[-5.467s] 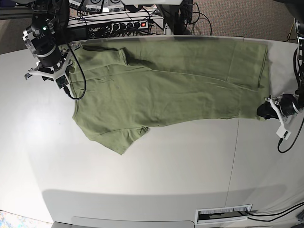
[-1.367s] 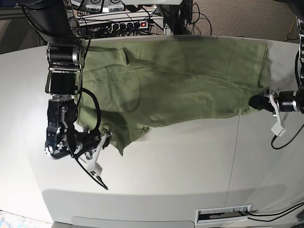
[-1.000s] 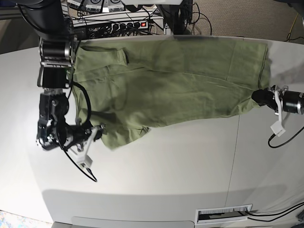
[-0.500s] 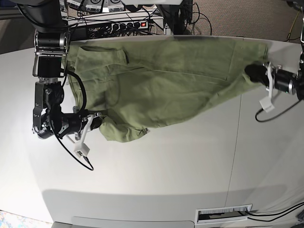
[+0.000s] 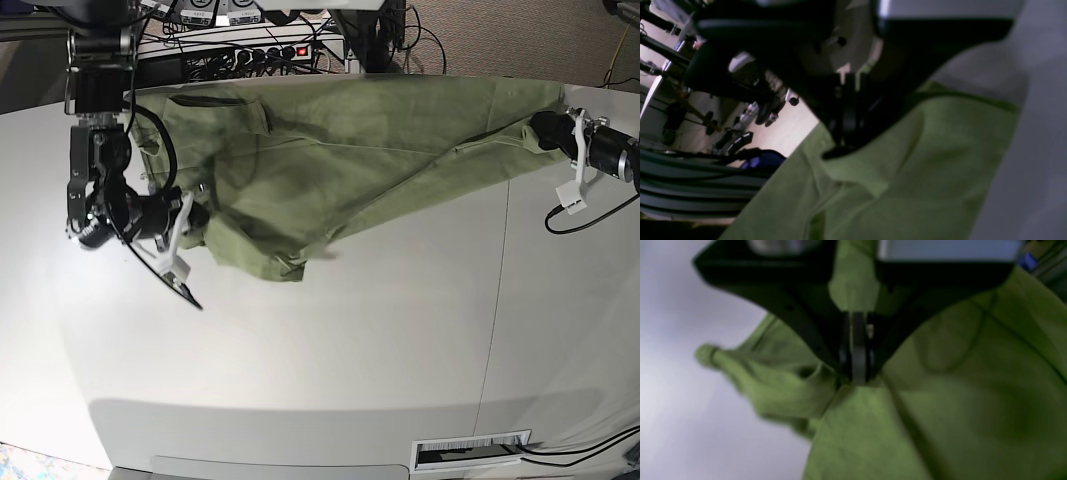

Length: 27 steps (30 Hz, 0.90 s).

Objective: Fold the T-shirt properly
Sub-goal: 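Lift the hem with both grippers and fold it over toward the collar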

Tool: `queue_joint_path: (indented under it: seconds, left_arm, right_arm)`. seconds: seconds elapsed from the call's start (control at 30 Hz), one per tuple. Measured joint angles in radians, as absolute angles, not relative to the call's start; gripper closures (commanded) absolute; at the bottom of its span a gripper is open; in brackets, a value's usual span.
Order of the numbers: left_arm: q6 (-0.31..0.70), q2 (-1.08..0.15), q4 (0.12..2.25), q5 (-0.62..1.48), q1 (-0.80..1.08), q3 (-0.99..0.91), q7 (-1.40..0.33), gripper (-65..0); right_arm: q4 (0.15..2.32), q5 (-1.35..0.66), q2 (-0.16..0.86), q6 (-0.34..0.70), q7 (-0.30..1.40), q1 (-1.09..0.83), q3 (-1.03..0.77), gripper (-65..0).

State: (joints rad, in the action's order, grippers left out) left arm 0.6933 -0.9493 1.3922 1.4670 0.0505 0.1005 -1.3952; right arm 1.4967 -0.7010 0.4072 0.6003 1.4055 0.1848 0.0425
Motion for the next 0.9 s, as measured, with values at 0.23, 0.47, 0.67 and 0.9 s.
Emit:
queue_joint_path:
  seconds: [0.23, 0.47, 0.67, 0.9]
  left_arm:
    - [0.694, -0.959, 1.394, 1.468, 0.097, 0.101, -1.393, 0.0]
    - [0.694, -0.965, 1.394, 1.467, 0.125, 0.101, -1.392, 0.0]
    - [0.694, -0.965, 1.394, 1.467, 0.125, 0.101, -1.391, 0.0]
    - [0.694, -0.973, 1.394, 1.468, 0.125, 0.101, -1.392, 0.0]
  right_arm:
    - [1.573, -0.704, 0.427, 0.601, 1.406, 0.09, -0.014, 0.0]
    - [1.648, -0.752, 0.429, 0.611, 1.407, 0.013, -0.155, 0.0]
    - [1.704, -0.759, 0.429, 0.614, 1.407, -0.07, -0.217, 0.0]
    - [1.761, -0.761, 0.429, 0.616, 1.409, -0.138, -0.262, 0.0]
